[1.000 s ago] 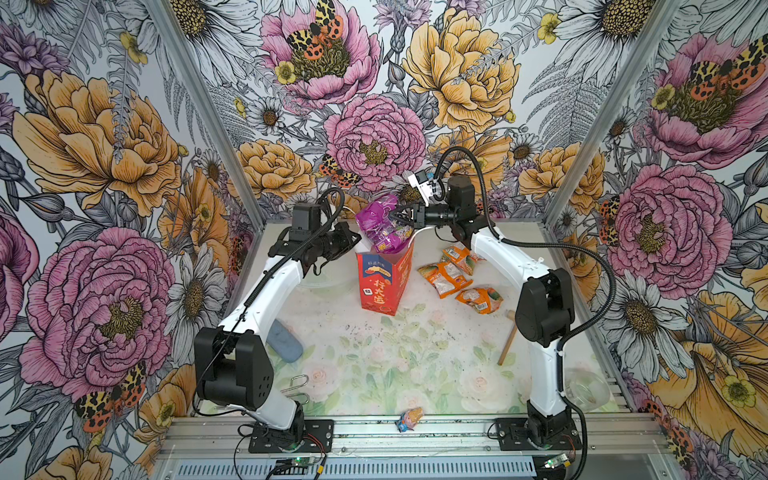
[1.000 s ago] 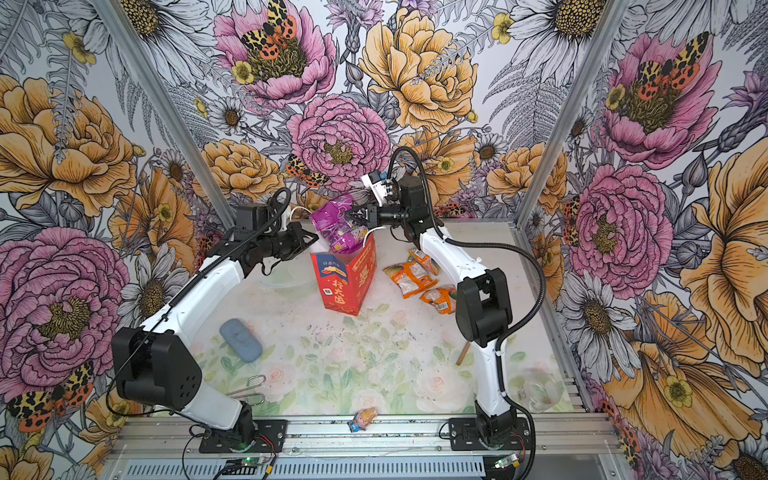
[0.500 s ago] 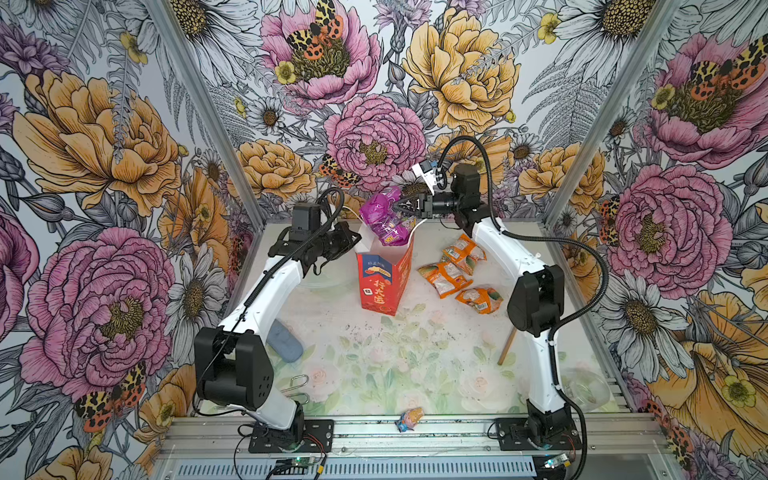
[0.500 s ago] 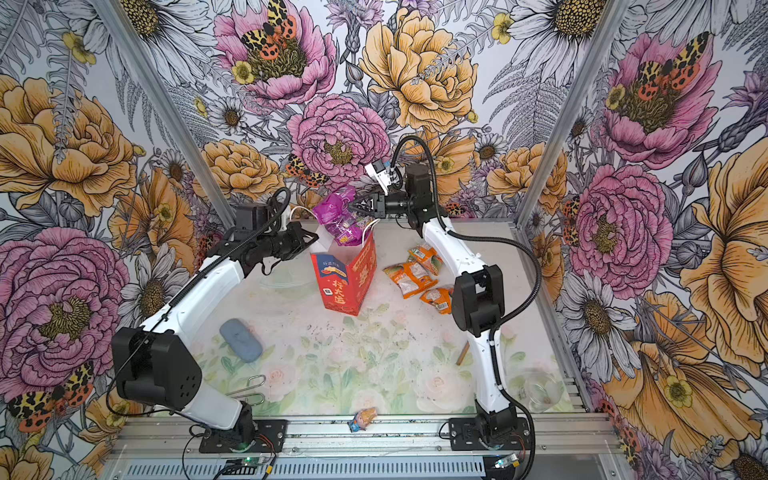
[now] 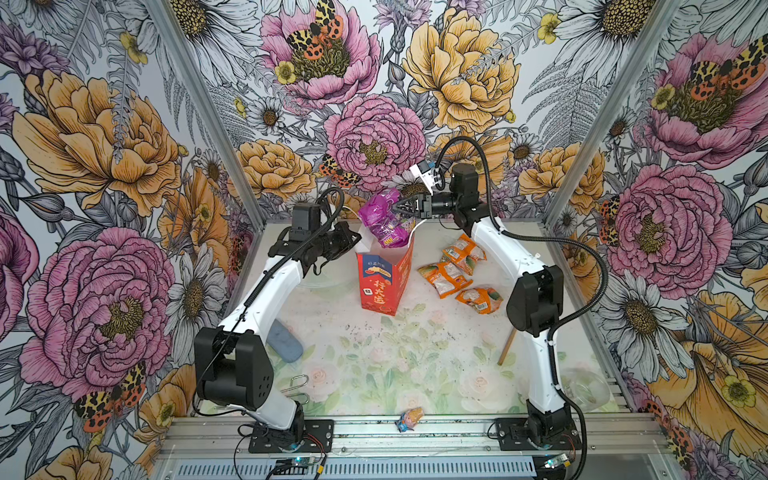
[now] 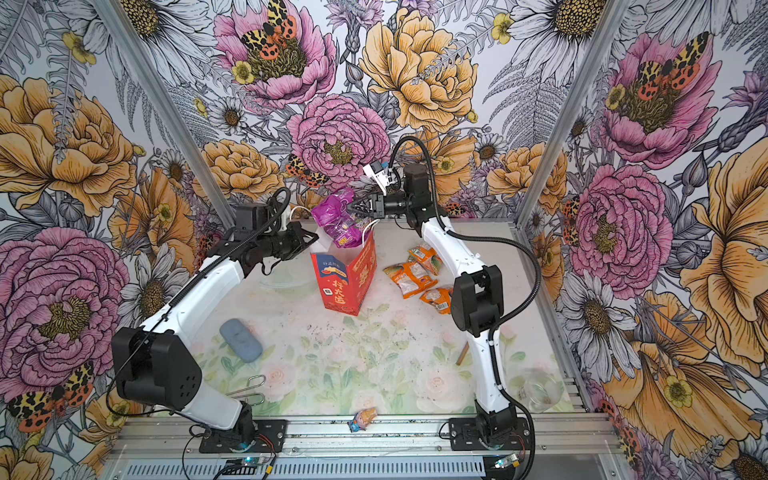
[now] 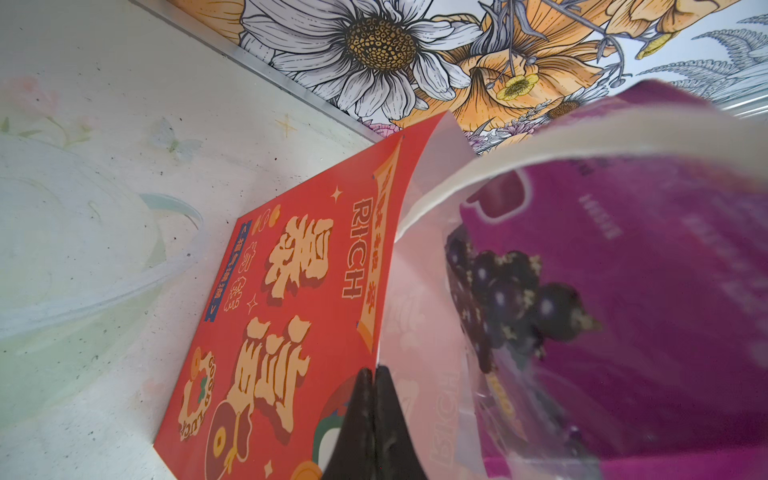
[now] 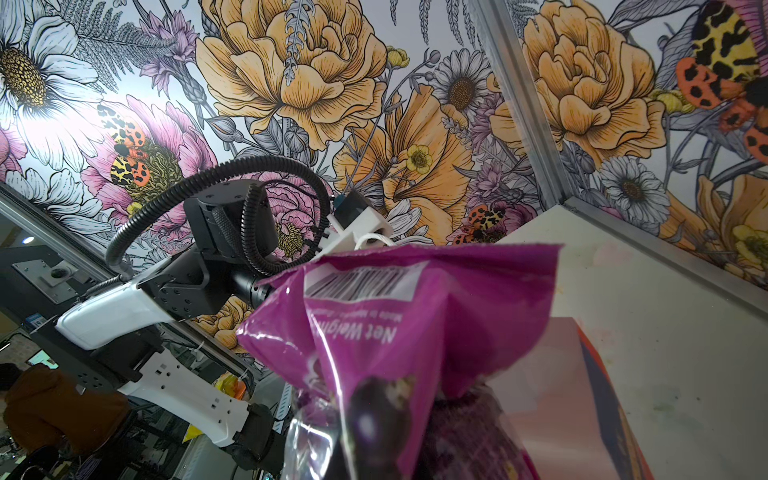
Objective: Place the snacks into the paper bag
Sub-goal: 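Hold the purple bag inside the red bag's mouth with the right gripper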
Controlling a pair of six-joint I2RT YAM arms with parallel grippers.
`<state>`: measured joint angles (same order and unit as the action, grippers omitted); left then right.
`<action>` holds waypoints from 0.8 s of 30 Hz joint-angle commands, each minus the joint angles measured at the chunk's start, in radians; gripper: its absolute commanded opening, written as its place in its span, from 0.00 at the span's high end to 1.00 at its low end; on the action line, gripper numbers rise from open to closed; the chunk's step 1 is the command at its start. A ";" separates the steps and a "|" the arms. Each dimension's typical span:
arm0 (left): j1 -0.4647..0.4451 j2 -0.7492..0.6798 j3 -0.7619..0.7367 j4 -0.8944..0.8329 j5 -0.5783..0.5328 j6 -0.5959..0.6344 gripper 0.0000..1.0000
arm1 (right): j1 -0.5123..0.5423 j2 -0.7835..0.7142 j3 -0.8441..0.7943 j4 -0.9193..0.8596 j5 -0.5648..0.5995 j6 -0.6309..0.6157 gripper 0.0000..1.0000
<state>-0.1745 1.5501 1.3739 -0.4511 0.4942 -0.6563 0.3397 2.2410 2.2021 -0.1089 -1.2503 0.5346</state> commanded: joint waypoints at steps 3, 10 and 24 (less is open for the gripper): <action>-0.008 -0.003 0.007 0.014 0.006 -0.003 1.00 | 0.011 -0.020 0.052 0.021 0.027 0.016 1.00; -0.007 -0.007 0.007 0.013 0.006 -0.003 1.00 | 0.048 -0.067 0.044 -0.112 0.192 -0.049 1.00; -0.008 -0.019 0.002 0.014 0.004 -0.006 1.00 | 0.077 -0.178 -0.053 -0.227 0.496 -0.106 1.00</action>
<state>-0.1745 1.5501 1.3739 -0.4507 0.4942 -0.6563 0.4156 2.1693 2.1616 -0.3721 -0.8570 0.4419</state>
